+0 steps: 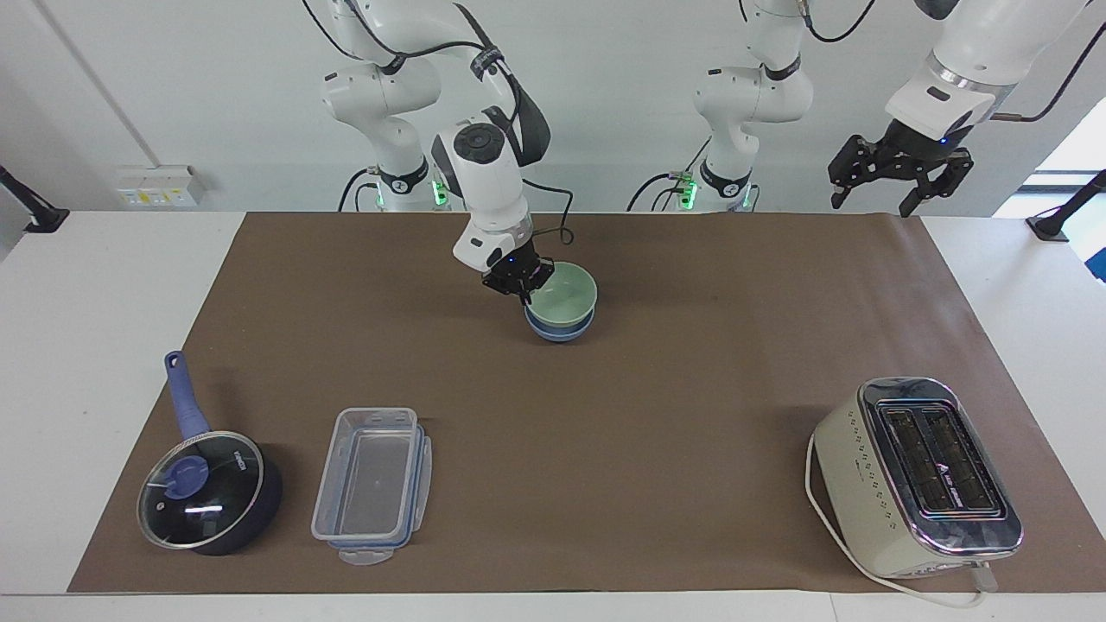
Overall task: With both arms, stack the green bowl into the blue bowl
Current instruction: 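Lower the green bowl into the blue bowl with the right gripper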
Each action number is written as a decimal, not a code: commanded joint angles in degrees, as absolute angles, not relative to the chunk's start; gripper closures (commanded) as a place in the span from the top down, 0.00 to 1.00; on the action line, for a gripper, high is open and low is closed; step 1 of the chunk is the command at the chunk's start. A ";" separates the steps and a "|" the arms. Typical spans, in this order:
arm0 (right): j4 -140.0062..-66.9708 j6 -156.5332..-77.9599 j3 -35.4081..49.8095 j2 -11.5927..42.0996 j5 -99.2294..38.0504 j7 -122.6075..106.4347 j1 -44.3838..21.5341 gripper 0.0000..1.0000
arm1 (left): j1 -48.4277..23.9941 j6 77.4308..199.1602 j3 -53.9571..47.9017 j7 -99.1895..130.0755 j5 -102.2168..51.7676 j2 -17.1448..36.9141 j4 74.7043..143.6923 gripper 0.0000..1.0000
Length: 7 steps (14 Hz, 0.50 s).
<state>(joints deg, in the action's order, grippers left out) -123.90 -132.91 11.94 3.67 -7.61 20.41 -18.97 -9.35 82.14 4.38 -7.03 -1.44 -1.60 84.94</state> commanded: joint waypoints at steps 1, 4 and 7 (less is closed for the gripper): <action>-125.68 -135.96 11.95 3.16 -8.44 21.44 -19.69 0.00 | -8.53 81.83 3.78 -7.74 -0.70 -2.99 86.40 1.00; -125.68 -136.14 11.95 3.34 -8.44 21.62 -19.78 0.00 | -8.53 81.83 3.78 -7.82 -0.70 -2.99 86.40 1.00; -125.77 -136.49 11.95 3.95 -8.44 21.62 -20.38 0.00 | -8.53 81.83 3.78 -7.82 -0.62 -2.99 86.40 1.00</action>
